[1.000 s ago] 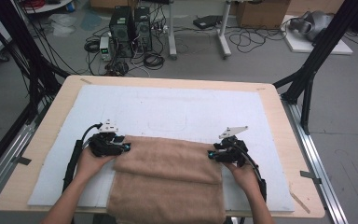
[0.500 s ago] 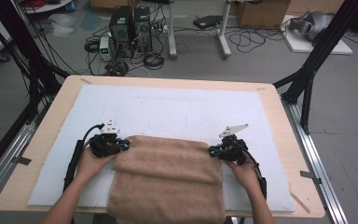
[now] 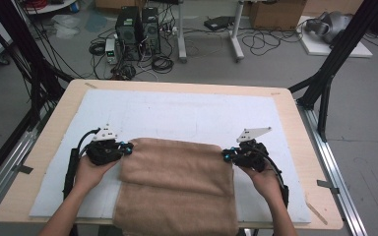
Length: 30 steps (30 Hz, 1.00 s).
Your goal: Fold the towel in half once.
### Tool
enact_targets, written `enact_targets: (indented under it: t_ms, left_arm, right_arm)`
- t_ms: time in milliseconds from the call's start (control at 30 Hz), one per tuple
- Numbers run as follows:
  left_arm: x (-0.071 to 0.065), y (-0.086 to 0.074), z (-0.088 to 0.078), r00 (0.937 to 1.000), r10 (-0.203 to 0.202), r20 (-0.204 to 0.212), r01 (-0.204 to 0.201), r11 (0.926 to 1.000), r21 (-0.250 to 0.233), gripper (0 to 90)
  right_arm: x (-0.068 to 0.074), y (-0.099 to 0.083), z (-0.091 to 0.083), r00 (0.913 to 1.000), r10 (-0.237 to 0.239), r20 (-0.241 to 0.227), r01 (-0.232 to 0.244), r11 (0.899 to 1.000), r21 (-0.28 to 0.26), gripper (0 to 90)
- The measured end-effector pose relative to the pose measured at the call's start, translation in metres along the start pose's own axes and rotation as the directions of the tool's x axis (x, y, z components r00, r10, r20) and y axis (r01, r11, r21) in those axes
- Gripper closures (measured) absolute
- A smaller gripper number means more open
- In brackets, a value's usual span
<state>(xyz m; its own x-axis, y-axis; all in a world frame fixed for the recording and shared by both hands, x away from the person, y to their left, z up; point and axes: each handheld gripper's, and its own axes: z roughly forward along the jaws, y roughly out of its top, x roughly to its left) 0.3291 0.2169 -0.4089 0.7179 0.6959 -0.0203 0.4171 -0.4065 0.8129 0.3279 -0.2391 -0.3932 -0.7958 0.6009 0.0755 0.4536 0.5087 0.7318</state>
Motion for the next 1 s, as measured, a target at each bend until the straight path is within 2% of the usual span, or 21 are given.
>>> enact_targets:
  t_ms: [200,367,500,633,767,867,933,1000]
  left_arm:
    - [-0.013,0.0,-0.022,0.9995,0.032,0.001,-0.032,0.9984,-0.046,85.1]
    - [-0.029,-0.007,-0.043,0.9983,0.057,0.014,-0.055,0.9939,-0.095,85.1]
    - [-0.044,-0.021,-0.058,0.9974,0.061,0.04,-0.055,0.991,-0.122,85.1]
    - [-0.065,-0.04,-0.076,0.9949,0.088,0.049,-0.081,0.9883,-0.129,85.1]
    - [-0.086,-0.064,-0.095,0.9884,0.13,0.079,-0.121,0.987,-0.106,84.6]
    - [-0.096,-0.075,-0.109,0.9825,0.157,0.1,-0.148,0.985,-0.088,76.3]
    - [-0.097,-0.075,-0.118,0.9817,0.163,0.098,-0.154,0.9833,-0.097,71.3]
    - [-0.094,-0.071,-0.123,0.9815,0.168,0.092,-0.157,0.9815,-0.109,67.3]
  right_arm:
    - [0.017,0.005,-0.02,0.9991,-0.041,-0.013,0.04,0.998,-0.043,83.3]
    - [0.033,-0.003,-0.036,0.9974,-0.064,-0.033,0.062,0.995,-0.076,83.3]
    - [0.051,-0.015,-0.048,0.9958,-0.074,-0.053,0.069,0.993,-0.093,83.2]
    - [0.073,-0.029,-0.058,0.9934,-0.09,-0.071,0.083,0.992,-0.098,82.7]
    - [0.095,-0.041,-0.067,0.9885,-0.105,-0.109,0.092,0.989,-0.113,79.7]
    - [0.106,-0.046,-0.073,0.9844,-0.11,-0.137,0.094,0.988,-0.122,74.2]
    - [0.108,-0.047,-0.077,0.9831,-0.102,-0.152,0.08,0.986,-0.145,73.1]
    - [0.107,-0.046,-0.08,0.9845,-0.102,-0.143,0.078,0.984,-0.163,70.9]
